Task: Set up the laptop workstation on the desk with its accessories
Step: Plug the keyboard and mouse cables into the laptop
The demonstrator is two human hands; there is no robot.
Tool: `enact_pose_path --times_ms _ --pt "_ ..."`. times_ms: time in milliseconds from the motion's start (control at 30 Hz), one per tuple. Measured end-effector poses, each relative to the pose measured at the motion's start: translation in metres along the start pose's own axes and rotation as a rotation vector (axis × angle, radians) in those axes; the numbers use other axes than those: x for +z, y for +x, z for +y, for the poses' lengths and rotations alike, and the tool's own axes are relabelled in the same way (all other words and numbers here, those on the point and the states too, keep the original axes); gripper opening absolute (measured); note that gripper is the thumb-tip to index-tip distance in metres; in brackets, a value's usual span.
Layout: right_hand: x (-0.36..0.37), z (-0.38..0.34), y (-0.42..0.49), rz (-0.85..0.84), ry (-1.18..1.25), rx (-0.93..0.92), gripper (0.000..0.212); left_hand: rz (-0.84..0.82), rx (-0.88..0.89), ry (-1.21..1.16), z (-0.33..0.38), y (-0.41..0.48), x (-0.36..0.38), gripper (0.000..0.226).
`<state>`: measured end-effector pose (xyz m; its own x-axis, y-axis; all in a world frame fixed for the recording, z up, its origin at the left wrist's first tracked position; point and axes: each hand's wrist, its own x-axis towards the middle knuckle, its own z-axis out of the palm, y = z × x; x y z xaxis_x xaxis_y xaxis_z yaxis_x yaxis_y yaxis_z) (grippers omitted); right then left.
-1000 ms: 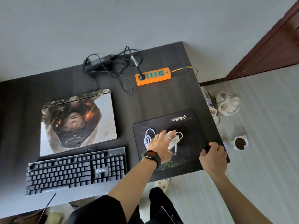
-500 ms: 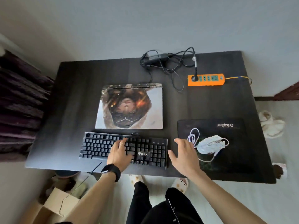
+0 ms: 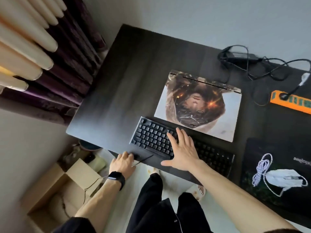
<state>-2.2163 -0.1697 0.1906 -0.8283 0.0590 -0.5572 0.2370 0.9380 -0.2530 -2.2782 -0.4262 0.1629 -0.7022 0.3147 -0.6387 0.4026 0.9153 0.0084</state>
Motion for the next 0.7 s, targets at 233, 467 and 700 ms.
enact_pose_path --times_ms 233,467,700 --pt "-0.009 -0.057 0.063 -0.104 -0.217 0.051 0.142 0.217 0.247 0.115 -0.035 0.015 0.021 0.011" --pt "-0.001 -0.064 0.067 -0.098 -0.257 0.071 0.146 0.061 0.202 -0.136 -0.044 0.015 -0.002 0.013" --pt "-0.005 -0.053 0.063 -0.077 -0.265 0.009 0.135 0.039 0.138 -0.218 -0.056 0.034 -0.031 0.016"
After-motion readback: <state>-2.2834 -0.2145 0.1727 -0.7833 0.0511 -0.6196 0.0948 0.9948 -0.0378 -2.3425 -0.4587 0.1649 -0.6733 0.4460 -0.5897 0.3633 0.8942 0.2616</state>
